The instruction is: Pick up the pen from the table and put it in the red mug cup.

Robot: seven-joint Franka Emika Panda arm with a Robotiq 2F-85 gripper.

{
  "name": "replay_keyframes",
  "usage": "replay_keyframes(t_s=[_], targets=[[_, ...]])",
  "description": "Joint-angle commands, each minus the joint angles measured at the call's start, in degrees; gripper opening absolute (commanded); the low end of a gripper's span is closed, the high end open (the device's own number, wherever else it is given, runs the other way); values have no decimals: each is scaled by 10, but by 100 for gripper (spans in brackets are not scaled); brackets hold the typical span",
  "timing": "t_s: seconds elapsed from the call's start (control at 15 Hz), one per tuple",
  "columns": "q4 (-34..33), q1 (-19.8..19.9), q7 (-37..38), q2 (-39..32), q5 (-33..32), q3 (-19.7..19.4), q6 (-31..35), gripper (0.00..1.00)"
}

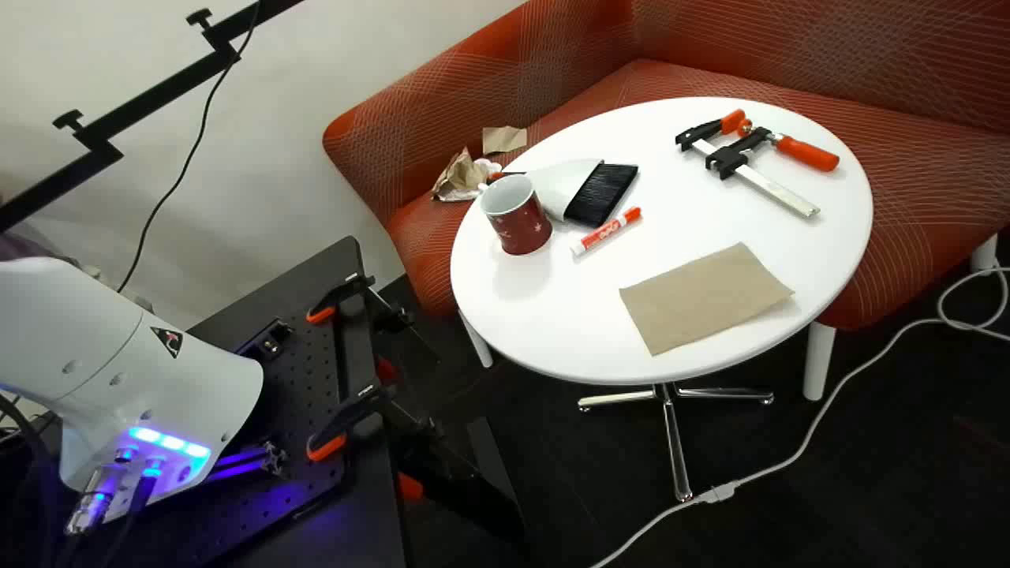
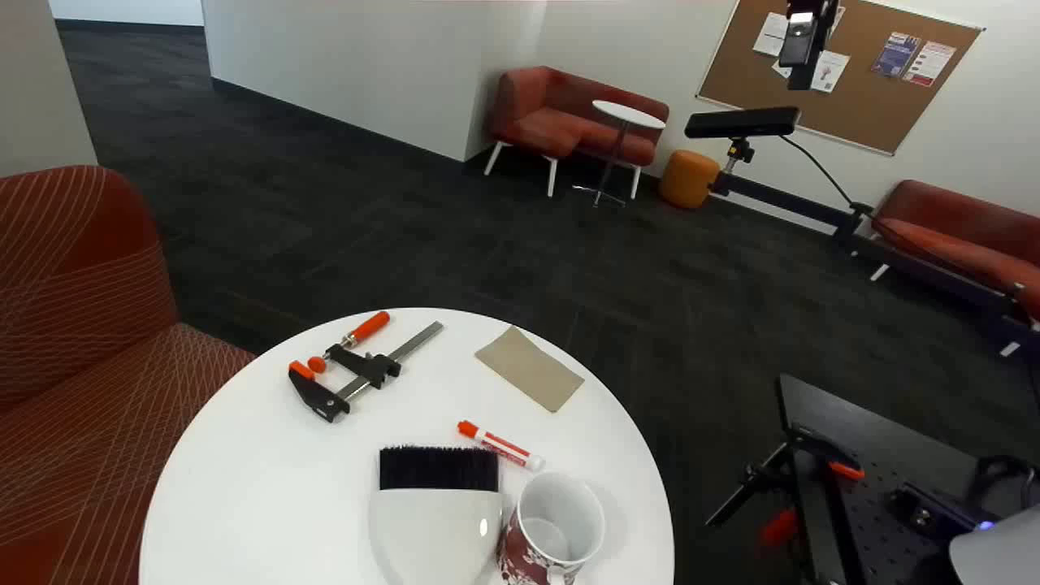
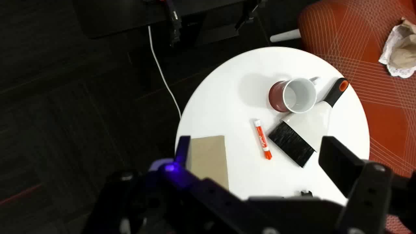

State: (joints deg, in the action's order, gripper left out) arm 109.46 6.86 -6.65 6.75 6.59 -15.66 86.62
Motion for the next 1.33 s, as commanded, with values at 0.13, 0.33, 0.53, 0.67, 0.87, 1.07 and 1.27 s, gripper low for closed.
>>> replay_keyframes(t_s=[0.13,0.33,0.53,0.67,0.87,1.07,1.27], targets=[[-2,15,-2,-1,1,13,-2,100],[-2,15,-2,-1,1,13,-2,100],[-2,15,-2,-1,1,13,-2,100],[-7,14,1,-8,0,15,-4,100],[-10,5,10,-26,-1,30,10,100],[3,-2,9,-42,3,52,44,100],[24,-10,4,-65,4,77,115,100]])
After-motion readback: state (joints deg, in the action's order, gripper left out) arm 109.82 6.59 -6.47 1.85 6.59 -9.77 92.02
